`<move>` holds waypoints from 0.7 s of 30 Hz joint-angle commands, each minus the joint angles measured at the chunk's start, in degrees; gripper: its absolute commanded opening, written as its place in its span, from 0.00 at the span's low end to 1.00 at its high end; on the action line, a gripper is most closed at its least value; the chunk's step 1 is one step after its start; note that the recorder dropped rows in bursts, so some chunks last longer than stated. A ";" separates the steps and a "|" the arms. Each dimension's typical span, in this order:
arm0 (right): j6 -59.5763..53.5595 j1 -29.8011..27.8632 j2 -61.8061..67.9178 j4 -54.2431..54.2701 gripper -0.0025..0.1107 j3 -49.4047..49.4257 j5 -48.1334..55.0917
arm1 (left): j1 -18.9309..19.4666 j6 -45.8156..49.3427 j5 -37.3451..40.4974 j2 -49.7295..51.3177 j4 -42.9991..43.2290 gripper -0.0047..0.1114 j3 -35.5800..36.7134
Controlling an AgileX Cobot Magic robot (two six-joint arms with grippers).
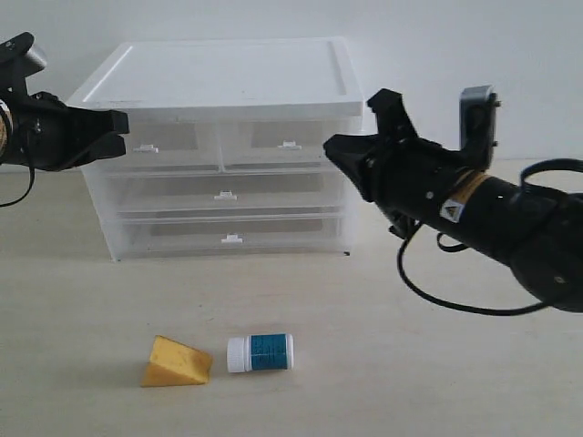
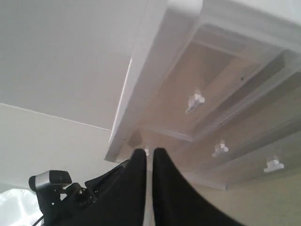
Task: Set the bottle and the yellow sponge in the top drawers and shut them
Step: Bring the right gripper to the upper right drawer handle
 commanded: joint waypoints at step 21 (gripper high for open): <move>9.29 0.48 14.45 -6.40 0.47 -18.64 6.19 | 0.10 0.22 2.13 0.05 0.03 0.07 -0.38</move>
